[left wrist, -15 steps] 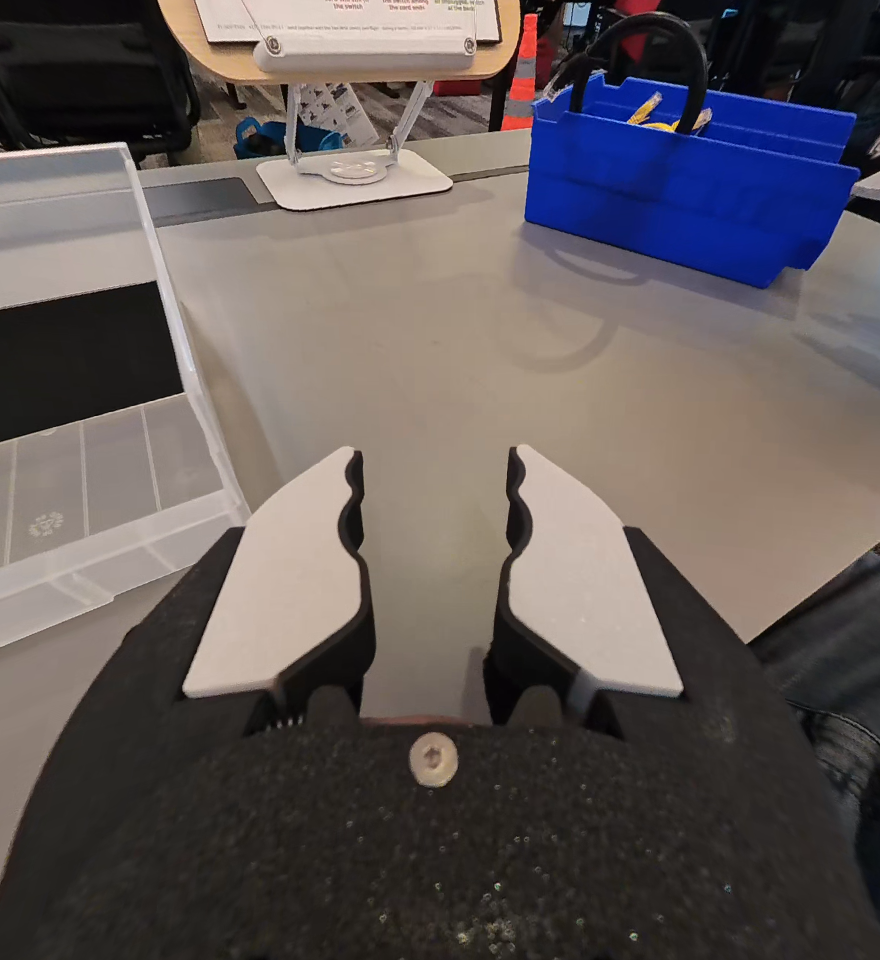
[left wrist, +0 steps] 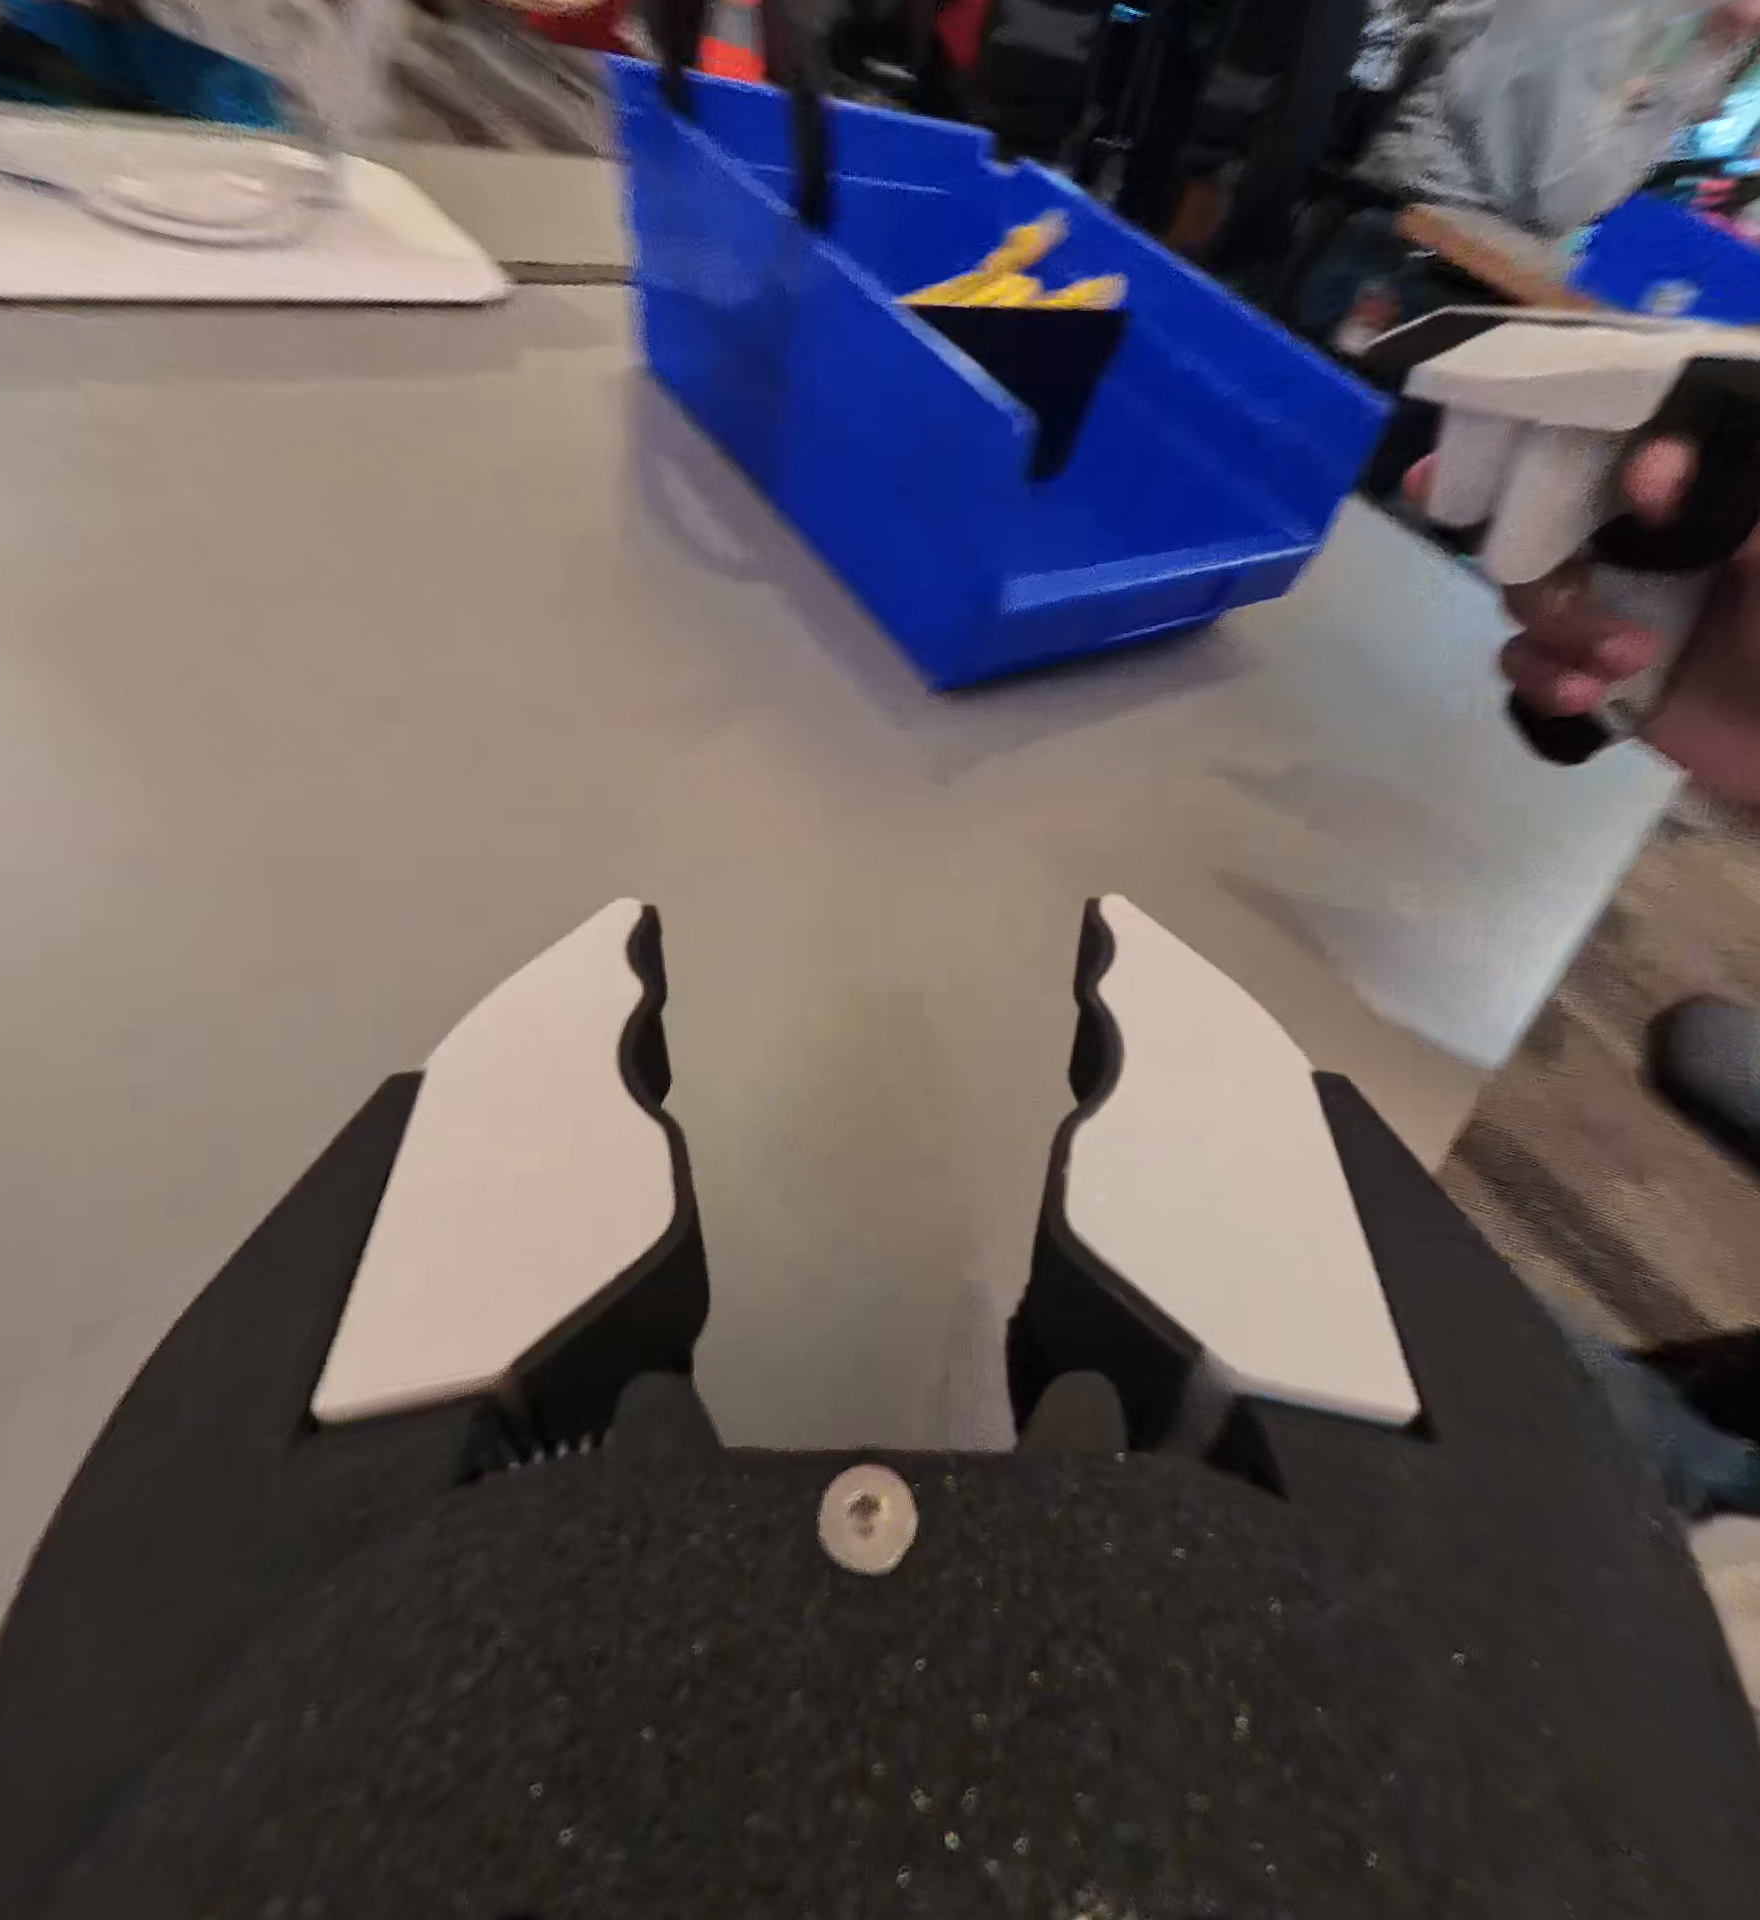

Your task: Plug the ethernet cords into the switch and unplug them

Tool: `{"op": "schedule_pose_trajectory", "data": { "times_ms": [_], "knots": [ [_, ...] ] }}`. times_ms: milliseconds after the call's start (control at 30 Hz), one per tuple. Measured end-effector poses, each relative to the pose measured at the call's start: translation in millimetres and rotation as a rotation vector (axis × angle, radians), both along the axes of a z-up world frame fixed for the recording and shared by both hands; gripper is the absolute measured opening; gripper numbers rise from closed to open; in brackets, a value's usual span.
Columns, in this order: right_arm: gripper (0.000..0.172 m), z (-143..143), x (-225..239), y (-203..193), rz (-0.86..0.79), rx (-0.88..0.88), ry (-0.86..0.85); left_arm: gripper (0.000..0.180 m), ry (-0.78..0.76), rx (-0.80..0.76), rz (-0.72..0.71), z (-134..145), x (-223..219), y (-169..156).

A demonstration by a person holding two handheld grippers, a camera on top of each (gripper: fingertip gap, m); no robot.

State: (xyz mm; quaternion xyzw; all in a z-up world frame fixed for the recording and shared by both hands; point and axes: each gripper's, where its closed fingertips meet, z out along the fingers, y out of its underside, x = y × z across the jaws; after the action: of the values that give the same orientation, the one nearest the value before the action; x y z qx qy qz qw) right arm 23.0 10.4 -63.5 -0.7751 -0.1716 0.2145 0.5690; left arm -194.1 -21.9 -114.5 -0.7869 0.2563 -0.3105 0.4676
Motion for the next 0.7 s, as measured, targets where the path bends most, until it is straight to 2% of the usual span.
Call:
{"op": "schedule_pose_trajectory", "data": {
  "times_ms": [67, 133, 300, 333, 367, 400, 433, 467, 500, 600, 700],
  "knots": [
    [0.041, -2, 51, 2, -0.188, 0.015, 0.001, 0.078, 0.009, -0.043, -0.051, -1, 46, 16],
    [0.034, -20, 96, 3, -0.360, -0.024, -0.007, 0.077, 0.073, -0.028, -0.011, -8, 80, 46],
    [0.057, -57, 123, 26, -0.504, -0.056, -0.063, 0.077, 0.133, 0.029, 0.103, -20, 145, 109],
    [0.058, -60, 117, 32, -0.494, -0.063, -0.066, 0.068, 0.137, 0.031, 0.119, -23, 155, 117],
    [0.054, -61, 111, 38, -0.492, -0.065, -0.055, 0.051, 0.145, 0.003, 0.132, -28, 162, 121],
    [0.039, -60, 107, 45, -0.508, -0.061, -0.044, 0.037, 0.135, -0.036, 0.107, -32, 171, 119],
    [0.032, -62, 111, 48, -0.584, -0.072, -0.056, 0.033, 0.140, -0.061, 0.151, -32, 168, 122],
    [0.003, -65, 121, 47, -0.681, -0.111, -0.101, 0.021, 0.161, -0.067, 0.201, -30, 160, 126],
    [0.003, -63, 118, 45, -0.672, -0.132, -0.128, 0.014, 0.171, -0.069, 0.214, -26, 153, 126],
    [0.004, -33, 92, 33, -0.726, -0.013, -0.078, 0.004, 0.223, 0.002, 0.269, -11, 123, 118],
    [0.005, -15, 46, 28, -0.665, 0.030, 0.017, 0.004, 0.226, 0.023, 0.302, 1, 74, 107]
  ]
}}
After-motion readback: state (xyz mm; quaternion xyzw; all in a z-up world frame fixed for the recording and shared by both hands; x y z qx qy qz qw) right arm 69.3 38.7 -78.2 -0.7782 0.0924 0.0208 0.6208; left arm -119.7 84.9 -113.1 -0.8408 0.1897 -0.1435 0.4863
